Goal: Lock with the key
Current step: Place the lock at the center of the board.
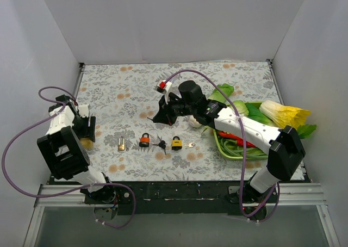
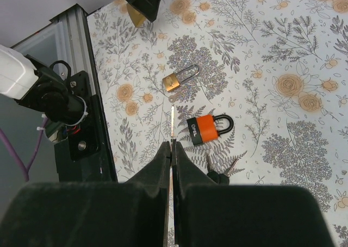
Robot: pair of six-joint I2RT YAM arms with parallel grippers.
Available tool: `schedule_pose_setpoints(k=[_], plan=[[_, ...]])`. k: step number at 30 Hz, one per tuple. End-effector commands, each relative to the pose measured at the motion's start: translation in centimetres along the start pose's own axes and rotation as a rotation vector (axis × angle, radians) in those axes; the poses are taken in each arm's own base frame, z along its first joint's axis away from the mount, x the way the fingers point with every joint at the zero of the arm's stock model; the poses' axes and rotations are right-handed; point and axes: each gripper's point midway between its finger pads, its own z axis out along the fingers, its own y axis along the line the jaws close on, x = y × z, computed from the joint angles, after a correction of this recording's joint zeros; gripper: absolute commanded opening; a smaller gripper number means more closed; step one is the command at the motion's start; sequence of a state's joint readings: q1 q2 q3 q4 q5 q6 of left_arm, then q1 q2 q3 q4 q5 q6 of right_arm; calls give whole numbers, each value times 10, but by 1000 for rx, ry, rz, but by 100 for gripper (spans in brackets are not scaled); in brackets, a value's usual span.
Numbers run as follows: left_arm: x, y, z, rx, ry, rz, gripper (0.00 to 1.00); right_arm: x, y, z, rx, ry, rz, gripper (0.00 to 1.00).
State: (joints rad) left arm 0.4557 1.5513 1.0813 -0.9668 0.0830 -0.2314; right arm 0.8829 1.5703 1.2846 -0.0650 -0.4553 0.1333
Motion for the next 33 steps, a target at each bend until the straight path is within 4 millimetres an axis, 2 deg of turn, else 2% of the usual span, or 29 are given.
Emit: schedule_pose_setpoints(k=[1, 4, 7, 17, 24, 25, 27, 28, 31, 33], plan=[[-4, 7, 6, -18, -9, 26, 0, -23, 4, -1, -22, -58, -17, 1], [8, -2, 15, 22, 25, 17, 0, -23, 3, 1, -22, -56, -14, 1], [11, -2, 20, 17, 25, 17, 0, -24, 3, 2, -24, -57, -13, 1], [22, -12, 39, 67, 58, 8, 13, -22, 2, 4, -22, -58, -3, 1], [18, -16, 48, 92, 53, 1, 37, -17, 0, 7, -26, -46, 12, 1], [16, -17, 48, 96, 44, 1, 46, -17, 0, 7, -24, -47, 15, 1], [11, -17, 47, 99, 32, -7, 54, -22, 0, 8, -28, -70, 9, 1], [7, -18, 44, 110, 20, -11, 67, -23, 0, 9, -27, -72, 10, 1], [-1, -23, 38, 140, 2, -27, 71, -22, -2, 10, -22, -70, 18, 1], [-11, -24, 30, 159, -27, -27, 88, -23, -2, 9, -21, -70, 20, 1]])
